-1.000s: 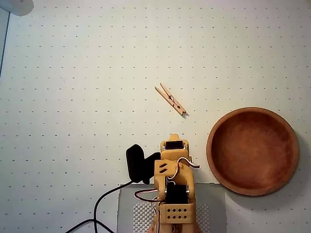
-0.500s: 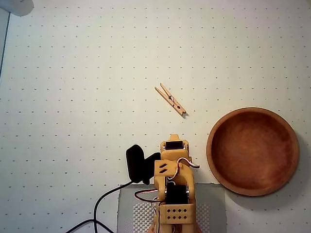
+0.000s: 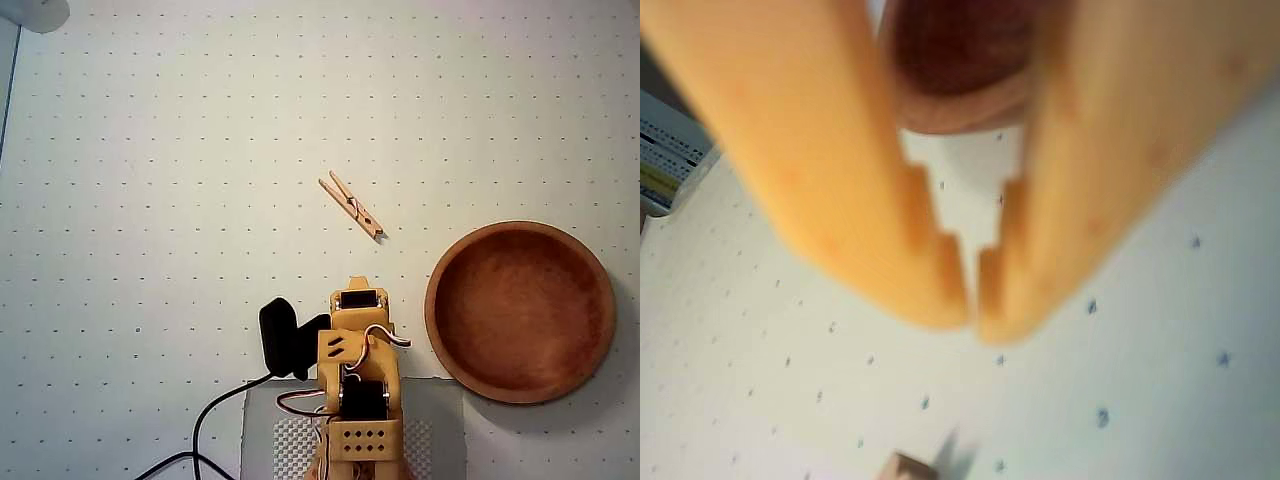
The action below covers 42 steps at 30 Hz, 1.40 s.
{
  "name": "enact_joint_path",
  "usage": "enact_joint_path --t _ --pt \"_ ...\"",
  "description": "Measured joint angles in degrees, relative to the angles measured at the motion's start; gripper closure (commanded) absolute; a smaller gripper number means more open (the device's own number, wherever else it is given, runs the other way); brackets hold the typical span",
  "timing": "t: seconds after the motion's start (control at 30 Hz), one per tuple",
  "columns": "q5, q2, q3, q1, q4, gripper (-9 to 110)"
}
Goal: Grasp a clothespin and put it in the bowl.
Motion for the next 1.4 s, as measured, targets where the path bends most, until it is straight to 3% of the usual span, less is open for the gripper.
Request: enact_joint_path --t 0.17,0.5,1.03,1.4 --pt "-1.5 0.0 -2.5 -0.5 0.5 103" --pt "-16.9 -9.6 -25.5 -0.7 11.2 103" --pt "-48.9 -60.6 -65.0 -0.7 14.9 103" --pt "-67.1 -94.0 -79.5 -6.1 32.2 103"
